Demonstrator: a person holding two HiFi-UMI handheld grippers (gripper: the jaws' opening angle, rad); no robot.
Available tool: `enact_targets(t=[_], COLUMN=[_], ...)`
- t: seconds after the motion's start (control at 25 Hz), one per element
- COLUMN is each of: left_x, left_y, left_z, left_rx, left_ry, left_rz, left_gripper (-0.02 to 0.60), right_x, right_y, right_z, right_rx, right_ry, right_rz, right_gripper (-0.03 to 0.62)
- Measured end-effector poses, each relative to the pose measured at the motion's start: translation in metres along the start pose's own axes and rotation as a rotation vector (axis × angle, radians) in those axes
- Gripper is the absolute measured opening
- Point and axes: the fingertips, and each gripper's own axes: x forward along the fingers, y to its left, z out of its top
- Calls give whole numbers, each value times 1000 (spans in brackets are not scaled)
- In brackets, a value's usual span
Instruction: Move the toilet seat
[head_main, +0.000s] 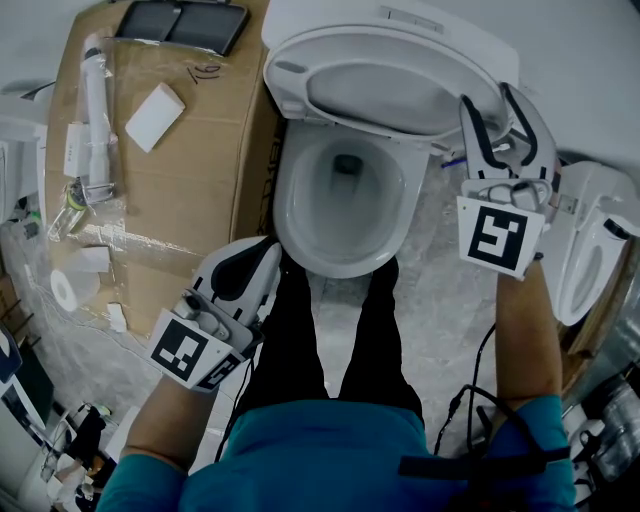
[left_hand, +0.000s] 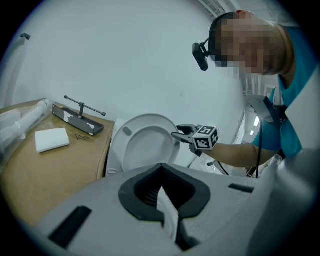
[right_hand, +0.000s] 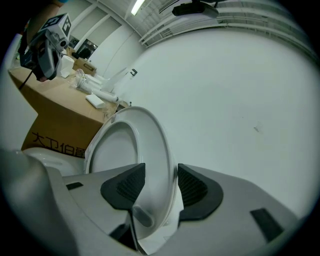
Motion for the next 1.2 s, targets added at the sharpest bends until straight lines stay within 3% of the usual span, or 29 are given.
enact_targets(t=[1.2], left_x=[-12], left_y=[-8], left_z=[18], left_rx=[4], left_ry=[-26], left_rz=[-7], left_gripper=[-9], right_x=[-9], right_y=[-5], right_z=[9], right_rx=[25], right_ry=[9], right_rz=[23], right_gripper=[213])
